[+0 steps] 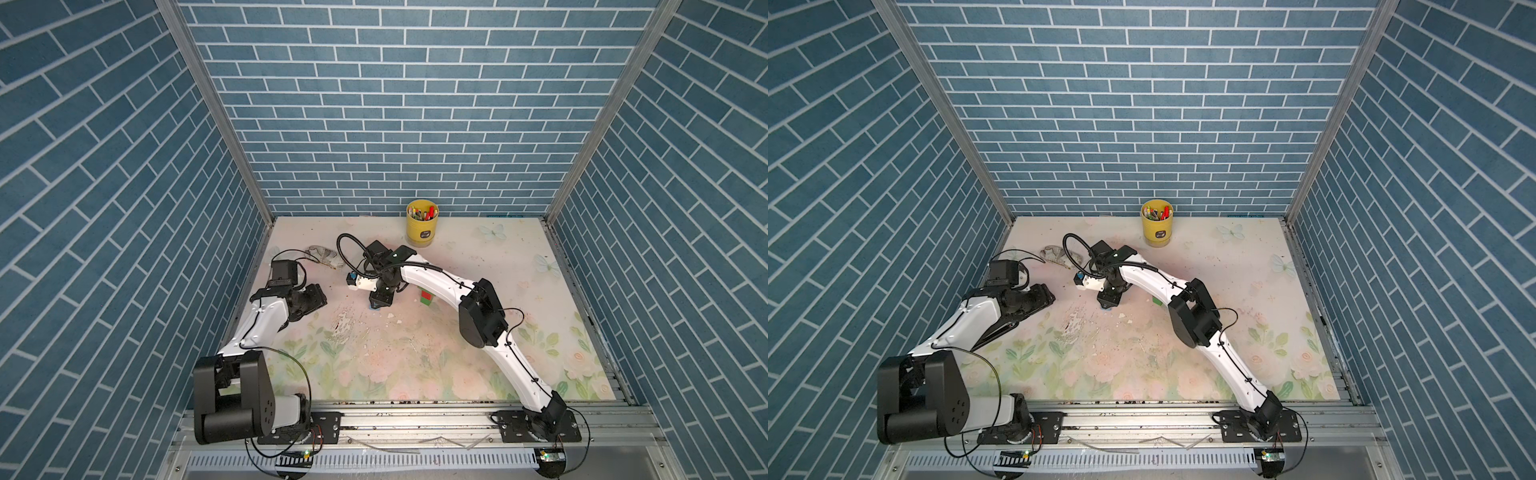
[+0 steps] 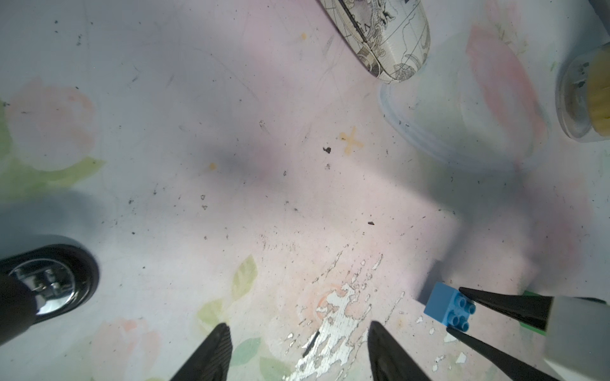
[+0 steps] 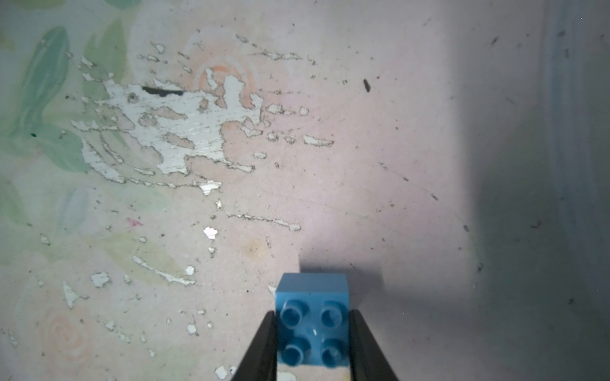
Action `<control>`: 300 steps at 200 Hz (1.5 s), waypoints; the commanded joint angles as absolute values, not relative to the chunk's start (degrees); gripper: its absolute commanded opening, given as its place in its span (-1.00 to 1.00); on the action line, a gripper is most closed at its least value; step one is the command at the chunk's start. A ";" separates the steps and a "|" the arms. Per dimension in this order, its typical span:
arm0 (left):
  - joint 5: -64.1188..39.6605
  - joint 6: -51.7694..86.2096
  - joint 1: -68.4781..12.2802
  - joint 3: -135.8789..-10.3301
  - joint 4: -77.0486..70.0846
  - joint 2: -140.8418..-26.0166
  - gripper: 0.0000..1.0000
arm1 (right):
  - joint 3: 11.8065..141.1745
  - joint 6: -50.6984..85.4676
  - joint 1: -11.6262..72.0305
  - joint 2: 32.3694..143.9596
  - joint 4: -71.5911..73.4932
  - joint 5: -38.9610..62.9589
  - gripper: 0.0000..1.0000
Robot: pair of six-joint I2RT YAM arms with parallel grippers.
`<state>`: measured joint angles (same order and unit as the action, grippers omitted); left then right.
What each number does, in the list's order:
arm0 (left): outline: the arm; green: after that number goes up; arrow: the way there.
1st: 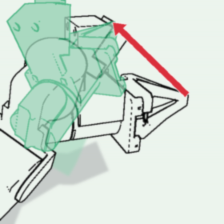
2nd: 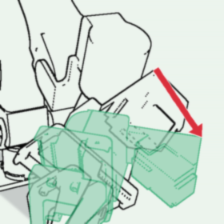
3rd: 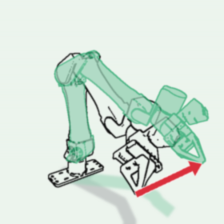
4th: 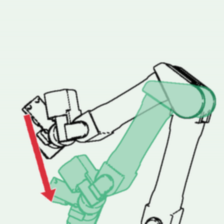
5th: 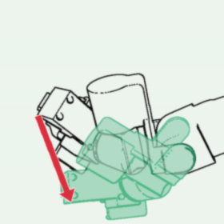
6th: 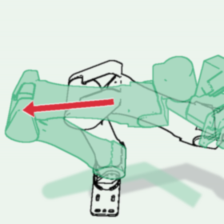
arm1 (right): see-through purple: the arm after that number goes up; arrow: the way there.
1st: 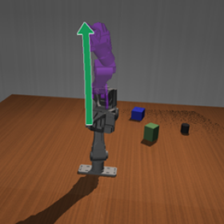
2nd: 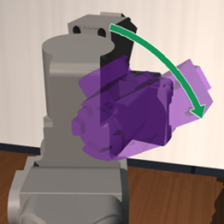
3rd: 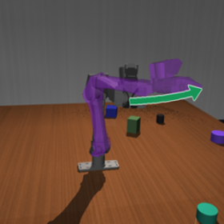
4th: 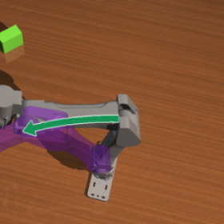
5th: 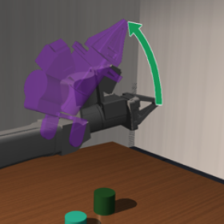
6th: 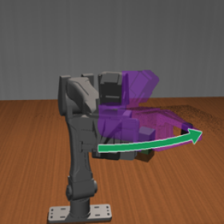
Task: Assemble a spoon with lego
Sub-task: Pick up the lego brick from the center of the board, then assemble the lego brick with the lego brick.
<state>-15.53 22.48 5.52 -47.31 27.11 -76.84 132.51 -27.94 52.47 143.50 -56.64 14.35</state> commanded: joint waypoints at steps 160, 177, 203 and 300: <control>-15.81 33.82 -19.89 -49.90 13.64 -80.84 0.35 | 119.06 -16.06 38.97 108.87 -70.57 4.75 -0.60; -15.91 34.75 -21.65 -50.00 12.12 -82.17 0.35 | 117.70 -16.08 38.86 109.31 -69.49 6.31 -0.62; -15.99 35.97 -23.52 -49.93 10.26 -83.97 0.35 | 117.27 -16.43 38.76 110.42 -69.08 7.05 -0.63; -15.91 37.05 -26.56 -51.49 8.51 -88.13 0.35 | 114.49 -18.19 38.15 112.06 -66.72 6.27 -0.66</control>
